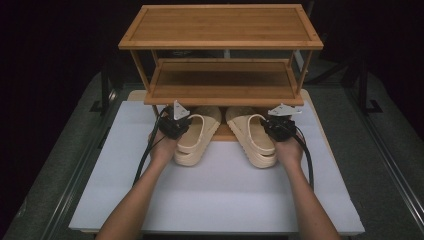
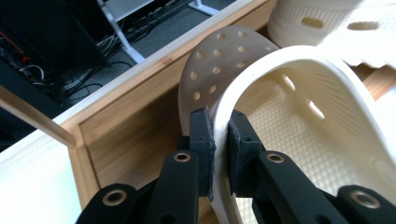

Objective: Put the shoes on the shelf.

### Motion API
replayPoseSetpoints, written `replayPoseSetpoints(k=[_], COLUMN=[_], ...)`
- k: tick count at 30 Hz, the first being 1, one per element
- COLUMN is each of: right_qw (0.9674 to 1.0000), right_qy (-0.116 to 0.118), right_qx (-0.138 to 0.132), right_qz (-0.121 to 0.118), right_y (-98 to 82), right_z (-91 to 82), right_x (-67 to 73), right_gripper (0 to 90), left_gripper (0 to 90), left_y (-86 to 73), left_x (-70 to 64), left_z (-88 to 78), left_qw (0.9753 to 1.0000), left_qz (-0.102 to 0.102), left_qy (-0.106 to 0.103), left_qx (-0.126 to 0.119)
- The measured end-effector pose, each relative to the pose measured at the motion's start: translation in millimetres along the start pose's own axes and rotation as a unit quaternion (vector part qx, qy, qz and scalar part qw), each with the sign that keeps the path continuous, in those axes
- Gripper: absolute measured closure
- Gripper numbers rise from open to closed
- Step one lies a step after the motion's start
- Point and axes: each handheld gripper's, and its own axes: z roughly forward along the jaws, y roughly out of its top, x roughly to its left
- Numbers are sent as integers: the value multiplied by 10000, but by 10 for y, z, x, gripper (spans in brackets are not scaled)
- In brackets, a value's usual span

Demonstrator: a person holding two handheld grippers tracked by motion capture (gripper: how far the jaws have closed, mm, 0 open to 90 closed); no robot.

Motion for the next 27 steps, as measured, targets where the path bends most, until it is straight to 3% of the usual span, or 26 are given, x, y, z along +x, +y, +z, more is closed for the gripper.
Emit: replayPoseSetpoints(k=[5, 8, 13, 15, 21, 27], right_qw=[10000, 9999, 9996, 9993, 9978, 9941], right_qy=[49, 128, 255, 329, 590, 972], right_qx=[16, 14, 20, 42, 43, 110], right_qz=[-39, -28, 90, 173, 309, 460], right_y=[-12, -13, 1, 6, -2, -99], right_z=[21, 26, 6, -24, -229, -513], right_x=[38, 67, 79, 58, -6, -68], right_gripper=[801, 770, 688, 632, 479, 291], left_gripper=[781, 752, 588, 513, 339, 182], left_y=[5, -4, -13, -11, -9, -132], left_x=[-34, -16, 13, 26, 121, 168], left_z=[1, 0, -25, -62, -312, -626], left_qw=[10000, 9997, 9988, 9978, 9942, 9905], left_qz=[44, -125, -194, -331, -497, -585], left_qy=[-74, -193, -456, -570, -957, -1240], left_qx=[16, -35, 57, 11, -24, -62])
